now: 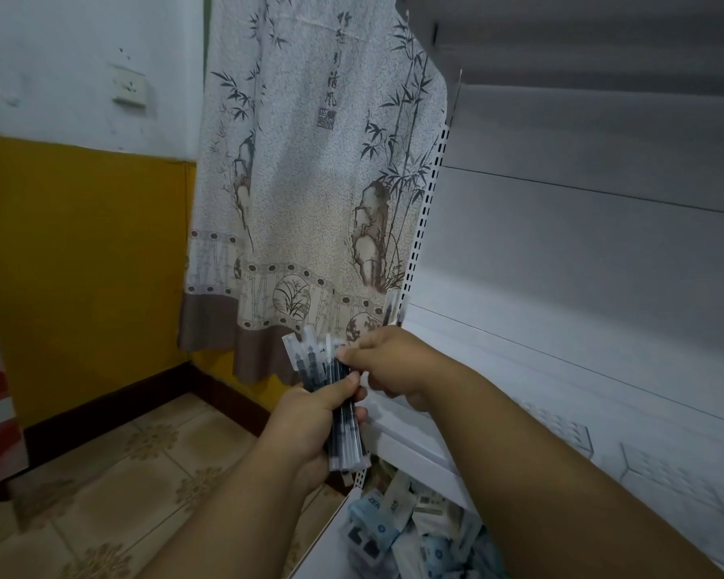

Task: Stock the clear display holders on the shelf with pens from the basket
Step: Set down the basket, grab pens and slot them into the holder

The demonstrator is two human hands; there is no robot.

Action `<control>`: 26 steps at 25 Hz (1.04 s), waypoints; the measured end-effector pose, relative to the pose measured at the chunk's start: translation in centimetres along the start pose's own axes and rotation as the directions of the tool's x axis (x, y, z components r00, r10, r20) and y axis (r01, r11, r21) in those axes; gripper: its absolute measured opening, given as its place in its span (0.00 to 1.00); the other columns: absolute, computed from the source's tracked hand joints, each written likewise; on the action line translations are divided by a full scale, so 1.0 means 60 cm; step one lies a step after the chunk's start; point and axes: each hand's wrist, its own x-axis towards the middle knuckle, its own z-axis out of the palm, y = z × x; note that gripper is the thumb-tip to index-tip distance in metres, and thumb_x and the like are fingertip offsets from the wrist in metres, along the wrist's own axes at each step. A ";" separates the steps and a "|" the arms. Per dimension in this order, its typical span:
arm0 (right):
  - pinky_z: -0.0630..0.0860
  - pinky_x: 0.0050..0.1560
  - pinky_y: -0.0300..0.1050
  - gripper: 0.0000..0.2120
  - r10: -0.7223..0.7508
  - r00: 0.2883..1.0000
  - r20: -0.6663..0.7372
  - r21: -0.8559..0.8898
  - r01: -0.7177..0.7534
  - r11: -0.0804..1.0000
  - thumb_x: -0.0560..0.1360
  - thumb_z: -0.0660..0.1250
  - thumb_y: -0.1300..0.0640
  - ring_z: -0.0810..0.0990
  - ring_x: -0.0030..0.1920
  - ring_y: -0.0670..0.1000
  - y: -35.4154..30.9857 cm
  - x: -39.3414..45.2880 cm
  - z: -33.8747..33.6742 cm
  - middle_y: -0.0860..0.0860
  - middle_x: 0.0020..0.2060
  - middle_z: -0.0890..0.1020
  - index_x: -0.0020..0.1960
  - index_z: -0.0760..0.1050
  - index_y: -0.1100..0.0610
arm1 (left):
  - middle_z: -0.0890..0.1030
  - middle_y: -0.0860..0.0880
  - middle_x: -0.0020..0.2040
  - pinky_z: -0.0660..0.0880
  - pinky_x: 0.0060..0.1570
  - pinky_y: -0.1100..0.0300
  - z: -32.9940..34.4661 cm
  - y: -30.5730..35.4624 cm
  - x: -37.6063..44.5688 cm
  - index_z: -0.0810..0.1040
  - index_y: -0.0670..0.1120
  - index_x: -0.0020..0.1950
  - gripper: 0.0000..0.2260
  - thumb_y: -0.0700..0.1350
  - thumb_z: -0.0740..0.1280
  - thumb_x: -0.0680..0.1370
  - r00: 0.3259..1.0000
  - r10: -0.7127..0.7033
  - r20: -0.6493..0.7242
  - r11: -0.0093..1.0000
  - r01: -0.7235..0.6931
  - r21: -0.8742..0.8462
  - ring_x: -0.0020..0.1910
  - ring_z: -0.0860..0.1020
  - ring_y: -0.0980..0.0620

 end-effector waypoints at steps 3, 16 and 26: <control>0.59 0.27 0.39 0.10 0.000 0.998 0.061 0.144 -0.009 0.990 0.77 0.69 0.52 0.64 0.25 0.46 0.006 -0.004 -0.001 0.50 0.30 0.77 0.45 0.78 0.60 | 0.82 0.43 0.37 0.77 0.29 0.58 -0.001 0.000 -0.008 0.80 0.38 0.54 0.09 0.40 0.71 0.76 1.000 0.015 0.022 1.000 -0.016 0.001 0.29 0.77 0.49; 0.63 0.26 0.39 0.10 0.058 0.890 -0.452 0.443 0.168 0.881 0.79 0.68 0.55 0.67 0.27 0.49 0.014 -0.021 -0.069 0.56 0.39 0.83 0.47 0.80 0.63 | 0.83 0.42 0.36 0.76 0.26 0.61 0.028 -0.009 0.002 0.78 0.37 0.47 0.04 0.38 0.70 0.77 0.994 0.019 -0.108 1.000 -0.020 -0.008 0.27 0.76 0.50; 0.66 0.28 0.41 0.15 -0.816 0.549 -0.181 -0.903 0.236 0.359 0.71 0.72 0.61 0.77 0.36 0.55 0.080 -0.025 -0.043 0.51 0.45 0.77 0.57 0.79 0.54 | 0.80 0.44 0.31 0.74 0.25 0.62 0.035 0.002 0.009 0.78 0.36 0.50 0.05 0.37 0.69 0.77 0.993 0.071 -0.099 0.997 -0.074 -0.028 0.24 0.74 0.53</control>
